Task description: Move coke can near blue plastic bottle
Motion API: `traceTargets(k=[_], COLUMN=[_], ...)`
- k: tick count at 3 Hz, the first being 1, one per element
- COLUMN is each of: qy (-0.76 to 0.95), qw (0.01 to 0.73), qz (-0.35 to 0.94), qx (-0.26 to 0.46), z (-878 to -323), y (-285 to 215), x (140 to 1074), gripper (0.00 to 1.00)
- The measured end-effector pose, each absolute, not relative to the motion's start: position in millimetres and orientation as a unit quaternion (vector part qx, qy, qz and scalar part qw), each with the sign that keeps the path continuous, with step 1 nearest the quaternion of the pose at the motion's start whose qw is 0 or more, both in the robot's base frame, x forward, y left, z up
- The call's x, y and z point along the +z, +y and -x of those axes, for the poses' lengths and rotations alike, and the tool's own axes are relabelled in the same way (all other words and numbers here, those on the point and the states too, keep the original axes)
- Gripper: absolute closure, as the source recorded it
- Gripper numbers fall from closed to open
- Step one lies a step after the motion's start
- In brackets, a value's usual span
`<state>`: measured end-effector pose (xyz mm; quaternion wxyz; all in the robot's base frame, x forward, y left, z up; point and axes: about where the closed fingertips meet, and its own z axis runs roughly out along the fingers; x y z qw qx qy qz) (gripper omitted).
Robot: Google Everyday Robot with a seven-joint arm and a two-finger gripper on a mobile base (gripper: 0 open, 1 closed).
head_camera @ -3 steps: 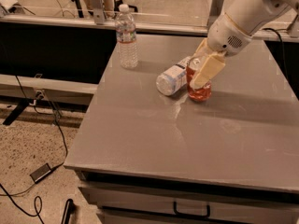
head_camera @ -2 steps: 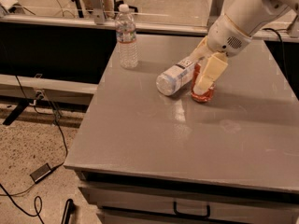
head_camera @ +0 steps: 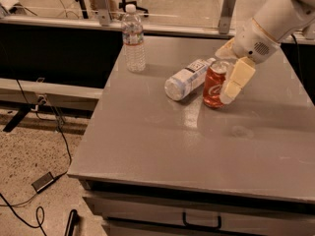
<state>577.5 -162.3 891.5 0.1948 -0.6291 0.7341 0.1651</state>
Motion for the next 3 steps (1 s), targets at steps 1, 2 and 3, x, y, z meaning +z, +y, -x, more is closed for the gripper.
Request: traceTargets(k=[1,2,3], qy=[0.749,0.764,0.764], qw=[0.203,0.207,0.208], qz=[0.606,0.584,0.584], qx=[0.174,0.181,0.180], z=[-570,-564,-565], y=[-194,-222,-222], x=[888,881,880], gripper=[0.00,0.00,0.00])
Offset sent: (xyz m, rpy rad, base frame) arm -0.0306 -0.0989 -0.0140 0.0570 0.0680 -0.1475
